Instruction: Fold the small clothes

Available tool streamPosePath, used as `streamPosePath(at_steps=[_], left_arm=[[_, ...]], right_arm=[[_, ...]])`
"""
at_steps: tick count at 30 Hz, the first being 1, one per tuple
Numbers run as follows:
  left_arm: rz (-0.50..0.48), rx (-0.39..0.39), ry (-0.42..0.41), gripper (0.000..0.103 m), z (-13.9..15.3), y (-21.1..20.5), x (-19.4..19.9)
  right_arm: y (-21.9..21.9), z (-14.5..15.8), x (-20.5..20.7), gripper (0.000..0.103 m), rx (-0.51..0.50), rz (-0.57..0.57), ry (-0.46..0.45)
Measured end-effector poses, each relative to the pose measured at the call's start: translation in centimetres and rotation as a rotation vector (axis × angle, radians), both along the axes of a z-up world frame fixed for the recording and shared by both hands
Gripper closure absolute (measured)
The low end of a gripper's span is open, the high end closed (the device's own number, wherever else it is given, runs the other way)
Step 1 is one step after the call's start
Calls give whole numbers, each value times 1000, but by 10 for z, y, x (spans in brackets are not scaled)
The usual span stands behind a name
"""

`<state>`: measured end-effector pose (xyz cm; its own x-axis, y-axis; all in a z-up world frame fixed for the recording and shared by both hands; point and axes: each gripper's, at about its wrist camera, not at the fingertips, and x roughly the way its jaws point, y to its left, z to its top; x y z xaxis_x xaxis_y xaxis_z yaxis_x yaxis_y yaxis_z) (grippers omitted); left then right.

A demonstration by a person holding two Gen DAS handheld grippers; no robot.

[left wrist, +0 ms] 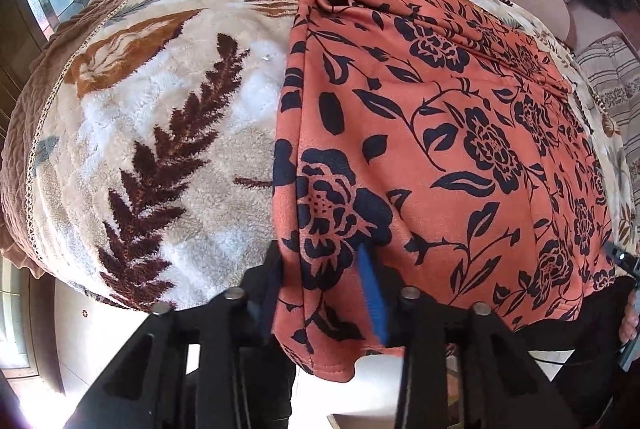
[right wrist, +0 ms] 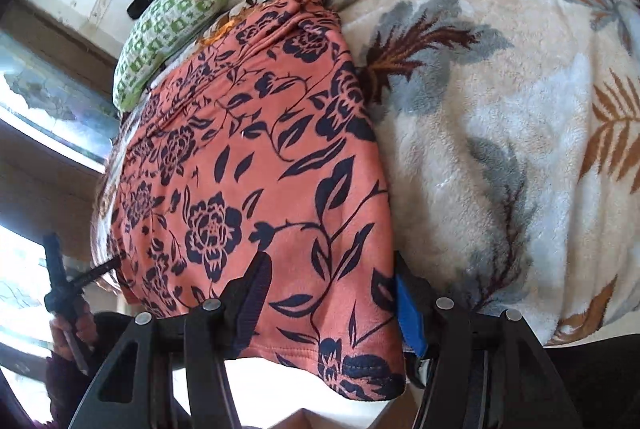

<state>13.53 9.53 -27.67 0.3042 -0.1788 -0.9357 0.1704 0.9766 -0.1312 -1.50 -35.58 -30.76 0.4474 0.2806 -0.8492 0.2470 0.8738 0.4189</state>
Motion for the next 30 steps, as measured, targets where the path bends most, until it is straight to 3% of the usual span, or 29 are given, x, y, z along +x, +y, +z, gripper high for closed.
streamPosePath(at_steps=[1,2,5,7,14,18,21,25,30], left_arm=[[8,-28,8,92,1,4,1],[14,-63,22,94,-1,8,5],[12,-104,38,96,-1,12,9],[-12,-142,31,96,5,11,9],[-71,-289,-29,97,56,8,29],[-76,-369,-77,96,91,-2,74],[-57,-380,-111,96,108,-10,131],[30,-330,-102,96,89,-24,222],[217,-268,-34,92,8,-35,310]], right_arm=[[9,1,1,59,-54,25,14],[15,1,1,80,-115,47,30],[20,5,7,95,-187,82,64],[14,15,12,96,-124,85,53],[-4,89,44,96,47,87,-143],[-18,117,90,96,119,43,-237],[-37,128,142,96,134,-18,-296],[-78,116,216,96,155,-141,-323],[-117,48,300,88,166,-276,-261]])
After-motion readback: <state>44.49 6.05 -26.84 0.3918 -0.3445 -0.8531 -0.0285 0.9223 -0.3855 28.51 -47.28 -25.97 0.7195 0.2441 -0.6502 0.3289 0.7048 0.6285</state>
